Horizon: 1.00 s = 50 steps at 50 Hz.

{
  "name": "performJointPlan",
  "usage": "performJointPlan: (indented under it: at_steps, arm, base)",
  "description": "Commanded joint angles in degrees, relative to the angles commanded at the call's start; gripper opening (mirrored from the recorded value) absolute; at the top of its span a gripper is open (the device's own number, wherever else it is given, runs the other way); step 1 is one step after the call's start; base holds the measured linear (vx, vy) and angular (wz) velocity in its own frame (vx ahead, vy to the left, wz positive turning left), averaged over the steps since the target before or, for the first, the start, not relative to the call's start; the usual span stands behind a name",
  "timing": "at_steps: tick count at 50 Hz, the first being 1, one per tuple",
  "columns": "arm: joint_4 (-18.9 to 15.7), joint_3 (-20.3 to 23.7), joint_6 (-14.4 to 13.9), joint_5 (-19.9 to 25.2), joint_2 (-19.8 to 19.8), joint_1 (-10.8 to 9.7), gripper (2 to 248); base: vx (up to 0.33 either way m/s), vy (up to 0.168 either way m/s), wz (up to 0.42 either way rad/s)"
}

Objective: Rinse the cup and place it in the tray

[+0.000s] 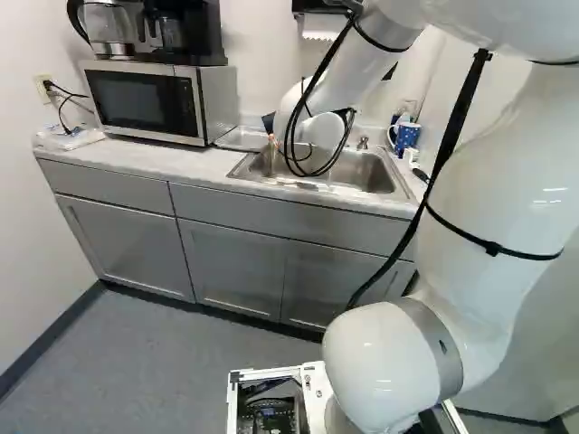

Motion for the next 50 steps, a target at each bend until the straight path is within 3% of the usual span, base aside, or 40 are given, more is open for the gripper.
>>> performJointPlan:
  at_steps: [50]
  arm:
    - [0.0, 0.0, -30.13, 0.0, 0.0, 0.0, 125]
  base:
    - [0.0, 0.0, 0.0]
